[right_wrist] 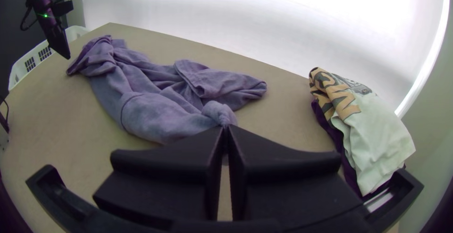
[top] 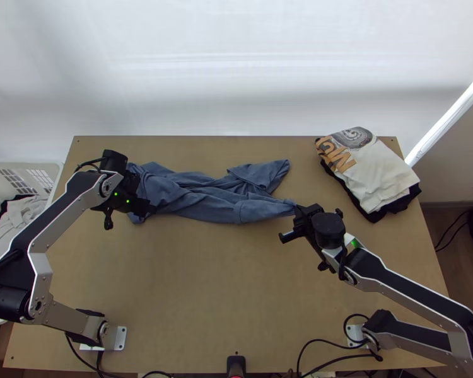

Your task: Fold the t-shirt

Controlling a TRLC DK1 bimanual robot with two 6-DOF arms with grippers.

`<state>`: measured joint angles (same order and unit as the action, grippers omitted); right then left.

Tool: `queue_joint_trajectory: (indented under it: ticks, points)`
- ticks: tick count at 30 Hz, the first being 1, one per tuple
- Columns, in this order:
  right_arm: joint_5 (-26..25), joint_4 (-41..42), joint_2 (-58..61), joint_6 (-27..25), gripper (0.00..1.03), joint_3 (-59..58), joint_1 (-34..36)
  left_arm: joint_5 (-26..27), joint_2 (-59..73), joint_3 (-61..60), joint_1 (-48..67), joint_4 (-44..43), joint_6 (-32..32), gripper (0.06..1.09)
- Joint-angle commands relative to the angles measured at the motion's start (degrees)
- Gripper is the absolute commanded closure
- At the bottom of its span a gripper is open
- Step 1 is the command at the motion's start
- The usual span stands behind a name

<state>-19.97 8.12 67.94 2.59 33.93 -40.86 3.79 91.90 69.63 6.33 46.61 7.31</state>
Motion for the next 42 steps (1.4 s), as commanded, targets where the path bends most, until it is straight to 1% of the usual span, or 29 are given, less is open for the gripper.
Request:
queue_joint_trajectory:
  ticks: [1,23,42]
  points:
    - [-0.34,0.93,0.09,0.75,1.00,2.01,-0.27,-0.28,1.35,-1.77,0.18,-0.47,-0.98,0.62]
    - [-0.34,0.76,-0.27,0.84,1.00,1.93,-0.10,-1.95,9.00,-2.39,0.09,-8.20,-3.36,0.62]
    - [-0.34,0.58,-0.79,0.75,1.00,1.57,-0.01,-2.21,8.39,-2.65,-2.81,-6.80,-2.30,0.63]
